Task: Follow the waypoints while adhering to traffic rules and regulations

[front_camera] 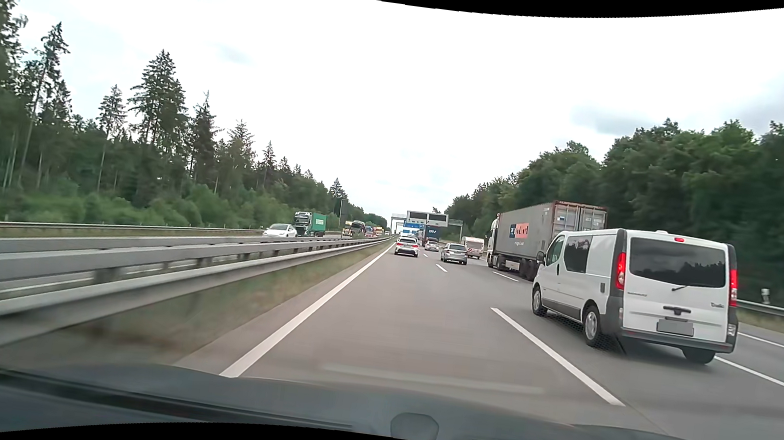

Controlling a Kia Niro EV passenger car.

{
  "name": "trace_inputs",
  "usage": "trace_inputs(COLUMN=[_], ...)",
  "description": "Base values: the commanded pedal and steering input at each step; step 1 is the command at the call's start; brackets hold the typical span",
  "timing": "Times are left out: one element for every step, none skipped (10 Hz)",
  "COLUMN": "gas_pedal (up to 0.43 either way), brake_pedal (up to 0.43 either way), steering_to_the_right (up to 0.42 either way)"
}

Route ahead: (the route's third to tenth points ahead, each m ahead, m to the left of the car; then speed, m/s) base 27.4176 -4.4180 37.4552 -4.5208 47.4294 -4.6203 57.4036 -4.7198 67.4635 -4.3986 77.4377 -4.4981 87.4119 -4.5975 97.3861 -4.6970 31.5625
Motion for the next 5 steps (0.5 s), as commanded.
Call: trace_inputs(gas_pedal=[0.118,0.118,0.118,0.118,0.130], brake_pedal=[0.000,0.000,0.000,0.000,0.000], steering_to_the_right=[-0.003,-0.002,-0.002,-0.003,-0.002])
